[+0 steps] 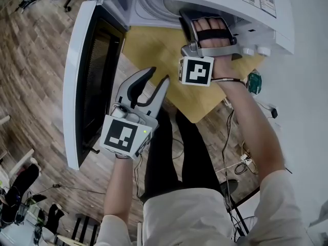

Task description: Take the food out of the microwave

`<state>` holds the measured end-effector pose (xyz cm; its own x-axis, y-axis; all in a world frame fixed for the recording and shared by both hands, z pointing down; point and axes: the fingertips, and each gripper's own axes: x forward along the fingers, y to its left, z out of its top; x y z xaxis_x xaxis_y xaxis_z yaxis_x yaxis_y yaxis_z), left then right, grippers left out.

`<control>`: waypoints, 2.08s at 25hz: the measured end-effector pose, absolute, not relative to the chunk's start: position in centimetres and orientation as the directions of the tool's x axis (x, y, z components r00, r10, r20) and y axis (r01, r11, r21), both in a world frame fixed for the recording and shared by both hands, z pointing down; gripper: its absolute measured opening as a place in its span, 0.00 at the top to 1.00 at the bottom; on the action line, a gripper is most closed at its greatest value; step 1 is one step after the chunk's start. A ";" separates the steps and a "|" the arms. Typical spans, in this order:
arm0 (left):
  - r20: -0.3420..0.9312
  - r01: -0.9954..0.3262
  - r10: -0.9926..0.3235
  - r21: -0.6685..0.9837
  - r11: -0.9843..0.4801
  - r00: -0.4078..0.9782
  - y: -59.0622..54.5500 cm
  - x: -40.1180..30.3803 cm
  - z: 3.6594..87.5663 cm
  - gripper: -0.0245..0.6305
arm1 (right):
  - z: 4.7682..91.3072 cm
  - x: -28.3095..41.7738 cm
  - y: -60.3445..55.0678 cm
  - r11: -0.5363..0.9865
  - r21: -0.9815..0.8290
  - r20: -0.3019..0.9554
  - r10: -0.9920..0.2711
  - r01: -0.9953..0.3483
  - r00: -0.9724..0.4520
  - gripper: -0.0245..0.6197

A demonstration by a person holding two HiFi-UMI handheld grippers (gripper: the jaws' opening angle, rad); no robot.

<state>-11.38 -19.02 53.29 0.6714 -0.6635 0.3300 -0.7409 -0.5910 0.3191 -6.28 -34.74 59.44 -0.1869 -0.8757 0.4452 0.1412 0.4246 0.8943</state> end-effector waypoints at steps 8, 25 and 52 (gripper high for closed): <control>0.353 -0.739 -0.650 0.309 -0.598 0.673 -17.9 -12.2 52.3 0.77 | 56.8 -6.8 -32.2 0.424 0.898 0.440 -0.876 0.120 -0.195 0.77; 0.350 -0.762 -0.678 0.268 -0.589 0.647 -16.2 -12.3 48.5 0.77 | 52.4 -4.8 -25.3 0.457 0.877 0.481 -0.840 0.152 -0.252 0.78; 0.231 -0.848 -0.816 0.154 -0.508 0.530 -12.1 -3.2 35.4 0.81 | 36.7 2.0 -16.9 0.381 0.912 0.407 -0.783 0.155 -0.470 0.78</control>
<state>-3.22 -12.10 35.43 0.5304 -0.8156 0.2313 -0.8477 -0.5077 0.1537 2.01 -16.90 36.74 -0.4700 -0.7832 0.4071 0.1547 0.3810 0.9116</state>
